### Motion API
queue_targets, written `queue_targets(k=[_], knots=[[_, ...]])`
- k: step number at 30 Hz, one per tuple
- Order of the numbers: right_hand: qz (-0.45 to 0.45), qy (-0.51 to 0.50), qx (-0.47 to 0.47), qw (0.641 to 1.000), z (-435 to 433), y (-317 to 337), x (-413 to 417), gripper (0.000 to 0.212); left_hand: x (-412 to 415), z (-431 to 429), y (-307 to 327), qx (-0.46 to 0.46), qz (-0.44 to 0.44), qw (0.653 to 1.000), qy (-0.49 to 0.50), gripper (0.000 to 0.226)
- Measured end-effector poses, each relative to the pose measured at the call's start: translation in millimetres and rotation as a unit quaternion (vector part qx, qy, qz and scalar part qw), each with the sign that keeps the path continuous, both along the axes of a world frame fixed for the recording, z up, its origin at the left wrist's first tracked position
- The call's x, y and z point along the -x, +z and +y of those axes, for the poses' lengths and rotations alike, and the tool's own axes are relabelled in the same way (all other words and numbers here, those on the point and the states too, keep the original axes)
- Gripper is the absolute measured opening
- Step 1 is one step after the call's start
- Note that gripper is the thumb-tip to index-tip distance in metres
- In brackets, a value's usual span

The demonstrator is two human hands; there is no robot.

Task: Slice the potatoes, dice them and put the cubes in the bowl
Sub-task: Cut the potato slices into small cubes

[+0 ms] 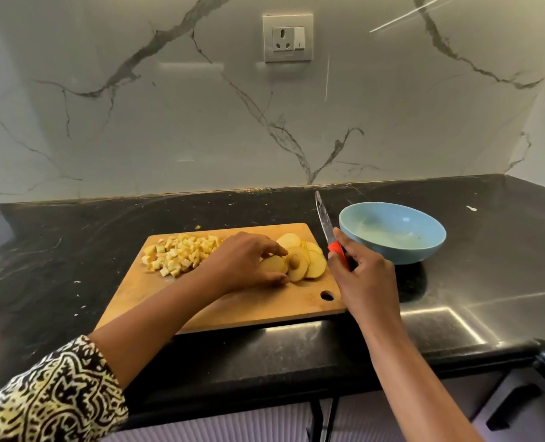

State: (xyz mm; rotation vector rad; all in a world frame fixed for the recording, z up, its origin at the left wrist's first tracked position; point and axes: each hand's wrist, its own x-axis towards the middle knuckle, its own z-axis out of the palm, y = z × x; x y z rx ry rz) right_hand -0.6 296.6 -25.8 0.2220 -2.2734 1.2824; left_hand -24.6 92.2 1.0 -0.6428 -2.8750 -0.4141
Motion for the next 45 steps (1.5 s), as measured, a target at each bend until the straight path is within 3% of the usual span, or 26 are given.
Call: queue_targets(k=[5, 11, 19, 22, 27, 31, 36, 40, 45], knots=[[0.000, -0.002, -0.004, 1.000, -0.7, -0.2, 0.2, 0.043, -2.3, -6.2, -3.8, -0.088, -0.025, 0.996, 0.023, 0.049], [0.005, -0.010, -0.023, 1.000, -2.8, -0.5, -1.2, 0.043, -13.2, -16.4, -2.4, -0.156, 0.021, 0.987, 0.029, 0.027], [0.000, 0.080, -0.106, 0.991, -36.3, 0.4, -39.3, 0.042, -30.0, -61.0, 6.9, -0.276, -0.116, 0.942, 0.150, 0.005], [-0.038, 0.111, -0.154, 0.981, -49.5, 7.0, -48.6, 0.043, -31.2, -67.7, 4.7, -0.249, -0.148, 0.941, 0.175, 0.009], [-0.067, 0.121, -0.277, 0.951, -52.4, 20.2, -57.3, 0.043, -42.1, -76.3, 3.1, -0.205, -0.058, 0.965, 0.149, 0.031], [-0.069, 0.071, -0.359, 0.928, -48.2, 22.2, -56.0, 0.040, -56.3, -78.4, -6.0, -0.127, -0.049, 0.984, 0.115, 0.046], [-0.074, 0.065, -0.351, 0.931, -47.2, 23.7, -52.4, 0.042, -46.1, -70.3, -10.9, -0.058, -0.030, 0.994, 0.092, 0.045], [-0.063, 0.094, -0.330, 0.937, -45.6, 29.3, -52.5, 0.044, -41.3, -72.3, -12.1, -0.067, -0.024, 0.995, 0.069, 0.044], [-0.074, 0.124, -0.342, 0.929, -44.5, 38.6, -48.5, 0.042, -44.0, -75.7, -21.5, -0.045, 0.043, 0.998, 0.011, 0.034]])
